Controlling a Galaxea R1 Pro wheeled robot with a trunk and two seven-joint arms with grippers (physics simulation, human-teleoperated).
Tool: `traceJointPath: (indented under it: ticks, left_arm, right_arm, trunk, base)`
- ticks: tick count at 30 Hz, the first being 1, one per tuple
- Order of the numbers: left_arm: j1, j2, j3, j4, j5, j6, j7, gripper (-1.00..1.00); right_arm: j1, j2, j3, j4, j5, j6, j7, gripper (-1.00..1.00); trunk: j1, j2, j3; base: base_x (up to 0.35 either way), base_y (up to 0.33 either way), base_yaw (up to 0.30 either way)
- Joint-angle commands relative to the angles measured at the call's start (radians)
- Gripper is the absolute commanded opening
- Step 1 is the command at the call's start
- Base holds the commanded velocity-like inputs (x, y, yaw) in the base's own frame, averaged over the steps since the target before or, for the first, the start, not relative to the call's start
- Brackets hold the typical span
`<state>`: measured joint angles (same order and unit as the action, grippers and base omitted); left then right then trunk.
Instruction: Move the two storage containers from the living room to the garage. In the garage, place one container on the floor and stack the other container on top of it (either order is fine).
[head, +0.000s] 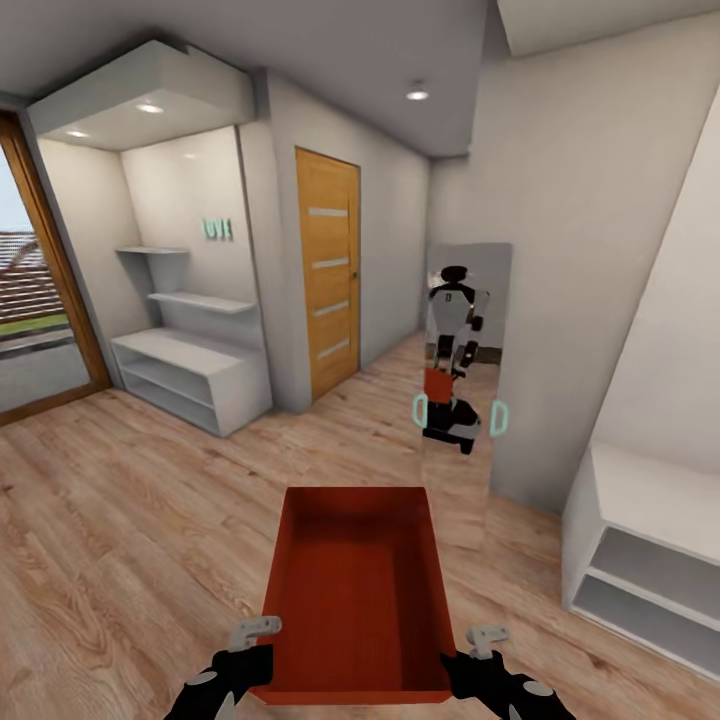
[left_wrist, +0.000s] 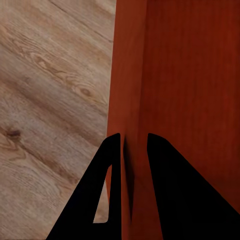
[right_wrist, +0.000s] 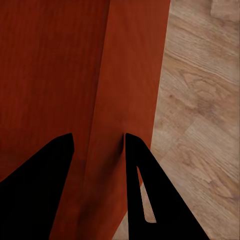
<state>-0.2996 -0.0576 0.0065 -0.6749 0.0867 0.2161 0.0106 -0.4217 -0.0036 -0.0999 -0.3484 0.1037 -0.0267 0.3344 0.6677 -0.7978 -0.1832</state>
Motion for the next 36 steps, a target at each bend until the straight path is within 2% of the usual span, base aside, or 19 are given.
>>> traceJointPath:
  ticks: [1,14,36]
  left_arm:
    - [-0.001,-0.021,0.009,-0.005,-0.01,0.005,0.006,-1.0]
    - [-0.001,-0.021,0.009,-0.005,-0.01,0.005,0.006,-1.0]
    - [-0.001,-0.021,0.009,-0.005,-0.01,0.006,0.006,-1.0]
  right_arm:
    - [0.0,0.008,-0.012,0.003,0.025,-0.001,0.009,-1.0]
    - [0.0,0.008,-0.011,0.003,0.025,-0.001,0.009,-1.0]
    - [0.0,0.008,-0.011,0.003,0.025,-0.001,0.009,-1.0]
  trunk:
    - [0.001,-0.001,-0.001]
    - [0.001,-0.001,-0.001]
    - [0.001,-0.001,-0.001]
  base:
    - [0.327,0.005,0.0]
    - [0.327,0.065,0.0]
    - [0.318,0.145,0.0]
